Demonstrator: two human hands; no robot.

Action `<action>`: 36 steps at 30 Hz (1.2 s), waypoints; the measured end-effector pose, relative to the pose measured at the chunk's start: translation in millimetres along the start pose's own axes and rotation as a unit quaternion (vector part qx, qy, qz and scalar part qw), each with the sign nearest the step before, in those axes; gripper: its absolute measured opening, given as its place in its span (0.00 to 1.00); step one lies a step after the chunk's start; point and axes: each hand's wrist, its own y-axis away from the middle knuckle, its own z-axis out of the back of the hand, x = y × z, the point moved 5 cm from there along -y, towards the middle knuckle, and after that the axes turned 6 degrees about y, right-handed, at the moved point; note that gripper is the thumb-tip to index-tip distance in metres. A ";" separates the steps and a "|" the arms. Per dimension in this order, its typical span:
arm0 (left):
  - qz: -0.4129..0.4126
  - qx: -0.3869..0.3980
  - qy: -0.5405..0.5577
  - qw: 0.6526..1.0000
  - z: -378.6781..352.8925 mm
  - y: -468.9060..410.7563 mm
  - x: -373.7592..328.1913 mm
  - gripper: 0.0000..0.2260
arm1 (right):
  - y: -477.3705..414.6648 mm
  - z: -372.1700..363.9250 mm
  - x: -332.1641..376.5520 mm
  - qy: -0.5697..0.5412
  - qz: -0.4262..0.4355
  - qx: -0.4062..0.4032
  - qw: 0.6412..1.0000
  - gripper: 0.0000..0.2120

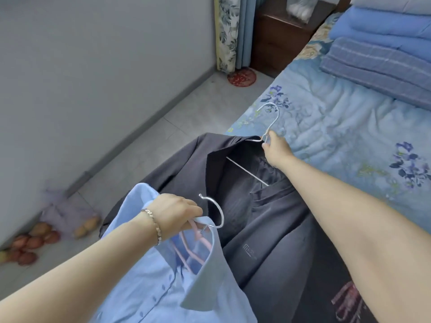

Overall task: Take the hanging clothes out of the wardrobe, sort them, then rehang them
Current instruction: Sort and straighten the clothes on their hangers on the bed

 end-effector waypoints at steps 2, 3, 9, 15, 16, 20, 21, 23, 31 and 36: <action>-0.004 0.016 -0.007 1.000 -7.3 -12.1 2.3 0.11 | 9.6 -17.4 -19.0 0.105 -0.064 0.019 0.992 0.25; -0.003 0.034 -0.016 0.999 -10.5 -16.2 2.4 0.10 | 21.4 -25.8 -21.3 0.094 -0.059 0.010 0.994 0.25; 0.053 0.056 -0.060 0.995 -22.3 -35.7 -2.9 0.14 | 153.4 -60.3 -0.3 -0.284 0.042 0.196 0.938 0.12; 0.082 0.010 -0.002 0.997 -0.9 -36.9 -27.9 0.21 | 253.8 -59.4 -9.7 -0.189 0.070 0.322 0.925 0.19; 0.058 -0.023 0.003 0.998 4.2 -39.1 -37.6 0.22 | 265.7 -57.6 -8.7 -0.189 0.060 0.292 0.935 0.17; 0.074 0.078 0.012 0.994 16.9 -36.0 -68.0 0.16 | 317.1 -31.4 -5.0 -0.215 -0.005 0.133 0.968 0.13; 0.056 0.066 0.031 0.996 24.6 -34.9 -75.0 0.14 | 331.5 -20.2 -3.0 -0.204 -0.009 0.094 0.974 0.13; 0.011 0.040 0.090 0.995 47.0 -27.9 -92.2 0.11 | 360.1 9.5 2.0 -0.159 -0.009 0.010 0.987 0.13; 0.019 0.146 0.028 0.989 105.5 12.2 -128.0 0.19 | 469.2 119.3 -19.0 0.006 -0.004 -0.260 0.966 0.13; 0.016 0.221 0.120 0.968 104.0 34.8 -187.2 0.14 | 537.8 155.0 -49.0 -0.037 -0.099 -0.182 0.978 0.26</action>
